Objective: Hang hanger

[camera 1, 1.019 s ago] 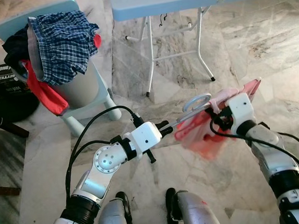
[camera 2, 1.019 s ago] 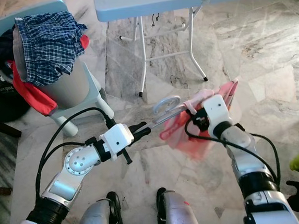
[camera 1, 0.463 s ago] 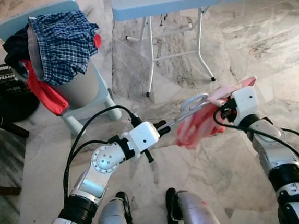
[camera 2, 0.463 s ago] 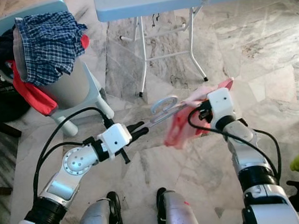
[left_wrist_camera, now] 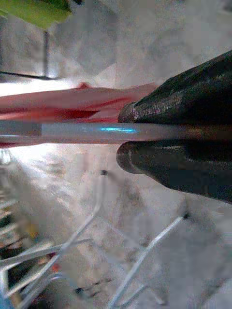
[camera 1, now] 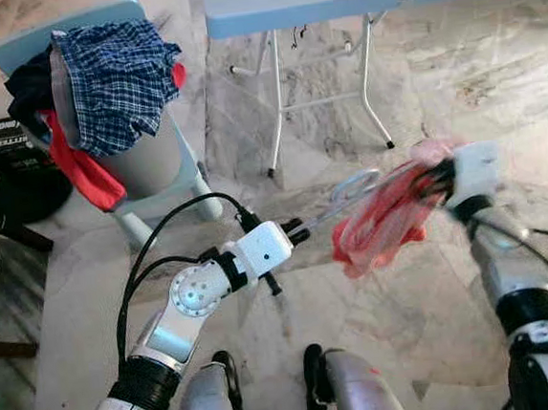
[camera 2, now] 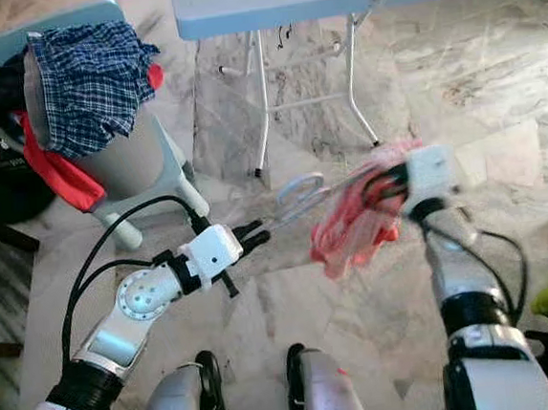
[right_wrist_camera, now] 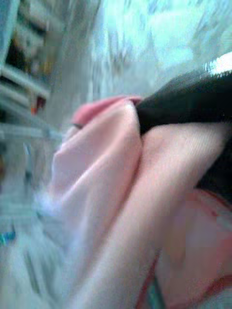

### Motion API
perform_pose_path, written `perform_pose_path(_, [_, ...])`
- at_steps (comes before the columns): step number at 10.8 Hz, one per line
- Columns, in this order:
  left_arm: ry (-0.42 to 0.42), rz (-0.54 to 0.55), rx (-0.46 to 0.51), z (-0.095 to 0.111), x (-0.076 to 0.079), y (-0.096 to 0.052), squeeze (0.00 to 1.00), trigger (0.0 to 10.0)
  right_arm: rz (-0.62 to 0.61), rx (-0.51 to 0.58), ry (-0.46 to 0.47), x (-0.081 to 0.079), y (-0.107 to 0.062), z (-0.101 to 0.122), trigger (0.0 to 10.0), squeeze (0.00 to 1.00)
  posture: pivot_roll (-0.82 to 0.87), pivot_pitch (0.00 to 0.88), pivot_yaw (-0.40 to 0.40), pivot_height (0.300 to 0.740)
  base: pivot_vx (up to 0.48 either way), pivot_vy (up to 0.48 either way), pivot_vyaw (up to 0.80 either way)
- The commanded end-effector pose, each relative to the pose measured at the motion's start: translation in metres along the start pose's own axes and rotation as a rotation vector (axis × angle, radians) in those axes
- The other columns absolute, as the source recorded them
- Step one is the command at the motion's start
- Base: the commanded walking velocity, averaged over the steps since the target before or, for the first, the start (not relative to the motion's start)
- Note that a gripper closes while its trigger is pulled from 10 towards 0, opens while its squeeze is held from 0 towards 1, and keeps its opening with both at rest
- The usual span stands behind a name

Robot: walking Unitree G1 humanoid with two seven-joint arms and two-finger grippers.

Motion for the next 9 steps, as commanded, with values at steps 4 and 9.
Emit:
perform_pose_path(4, [-0.051, -0.064, -0.09, -0.022, 0.022, -0.018, 0.0, 0.0, -0.305, 0.048, 0.106, 0.038, 0.01, 0.027, 0.0, 0.0, -0.02, 0.272, -0.042, 0.74, 0.0, 0.0, 0.0])
perform_pose_path(9, [-0.266, 0.64, -0.017, -0.023, -0.011, -0.072, 0.0, 6.9, -0.366, 0.042, -0.044, 0.041, -0.011, 0.01, 0.0, 0.0, 0.01, 0.301, -0.048, 0.74, 0.0, 0.0, 0.0])
Point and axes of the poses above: a point about 5 cm out from each wrist's last joint towards the gripper, its own y axis pointing out of the wrist towards the gripper, its own z axis along the axis of the wrist's last joint, x = y × z, the point moved 2 cm from there along y, pointing out of the wrist towards the gripper, and after that the axes turned 6 degrees about -y, right-handed, at the moved point
